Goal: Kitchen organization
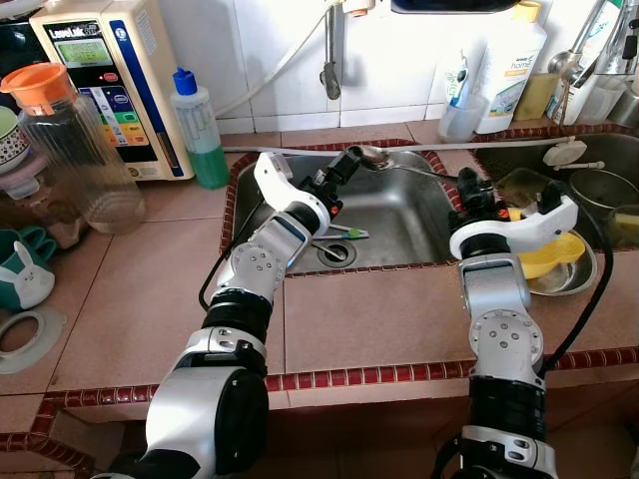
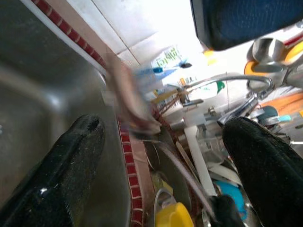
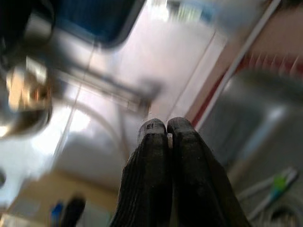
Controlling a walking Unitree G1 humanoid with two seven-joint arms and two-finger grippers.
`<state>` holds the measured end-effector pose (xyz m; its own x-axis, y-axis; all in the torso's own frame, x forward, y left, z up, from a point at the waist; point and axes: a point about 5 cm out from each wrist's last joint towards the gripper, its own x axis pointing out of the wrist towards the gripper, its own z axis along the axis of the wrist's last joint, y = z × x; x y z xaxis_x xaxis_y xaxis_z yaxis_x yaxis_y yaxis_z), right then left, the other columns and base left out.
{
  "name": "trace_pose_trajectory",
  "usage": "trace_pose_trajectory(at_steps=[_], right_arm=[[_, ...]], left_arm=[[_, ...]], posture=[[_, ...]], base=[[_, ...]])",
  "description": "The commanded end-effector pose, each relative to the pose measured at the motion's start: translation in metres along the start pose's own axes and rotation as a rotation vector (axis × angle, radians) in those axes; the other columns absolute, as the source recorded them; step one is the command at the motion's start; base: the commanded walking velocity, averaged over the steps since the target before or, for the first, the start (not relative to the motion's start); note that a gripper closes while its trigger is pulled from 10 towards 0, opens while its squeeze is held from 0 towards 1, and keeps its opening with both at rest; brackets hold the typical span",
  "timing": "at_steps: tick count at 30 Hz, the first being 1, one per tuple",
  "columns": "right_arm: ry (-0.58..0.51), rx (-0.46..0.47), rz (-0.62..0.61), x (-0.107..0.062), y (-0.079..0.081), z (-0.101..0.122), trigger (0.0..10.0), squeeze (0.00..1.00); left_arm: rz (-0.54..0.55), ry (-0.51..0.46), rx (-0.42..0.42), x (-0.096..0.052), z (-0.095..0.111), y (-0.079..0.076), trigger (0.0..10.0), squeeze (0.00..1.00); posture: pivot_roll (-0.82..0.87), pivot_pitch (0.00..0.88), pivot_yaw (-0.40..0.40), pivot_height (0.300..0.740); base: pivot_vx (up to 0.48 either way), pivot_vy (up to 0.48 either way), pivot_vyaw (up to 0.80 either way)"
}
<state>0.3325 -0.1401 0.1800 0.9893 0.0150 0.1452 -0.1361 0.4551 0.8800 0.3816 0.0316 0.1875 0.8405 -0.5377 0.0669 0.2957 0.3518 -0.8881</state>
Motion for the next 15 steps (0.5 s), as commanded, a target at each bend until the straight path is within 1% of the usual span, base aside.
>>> trace_pose_trajectory(at_steps=[1, 3, 15], right_arm=[[0.031, 0.07, 0.017, -0.0047, 0.007, -0.0205, 10.0, 0.0], [0.037, 0.08, 0.021, -0.0059, 0.0064, -0.0214, 10.0, 0.0], [0.037, 0.08, 0.021, -0.0059, 0.0064, -0.0214, 10.0, 0.0]], left_arm=[[-0.138, 0.121, -0.099, 0.0181, -0.0588, -0.0468, 10.0, 0.0], [-0.13, 0.121, -0.103, 0.0173, -0.0576, -0.0432, 10.0, 0.0], [-0.13, 0.121, -0.103, 0.0173, -0.0576, -0.0432, 10.0, 0.0]], posture=[[0.05, 0.0, 0.064, 0.74], [0.05, 0.0, 0.064, 0.74], [0.05, 0.0, 0.064, 0.74]], base=[[0.0, 0.0, 0.0], [0.0, 0.0, 0.0], [0.0, 0.0, 0.0]])
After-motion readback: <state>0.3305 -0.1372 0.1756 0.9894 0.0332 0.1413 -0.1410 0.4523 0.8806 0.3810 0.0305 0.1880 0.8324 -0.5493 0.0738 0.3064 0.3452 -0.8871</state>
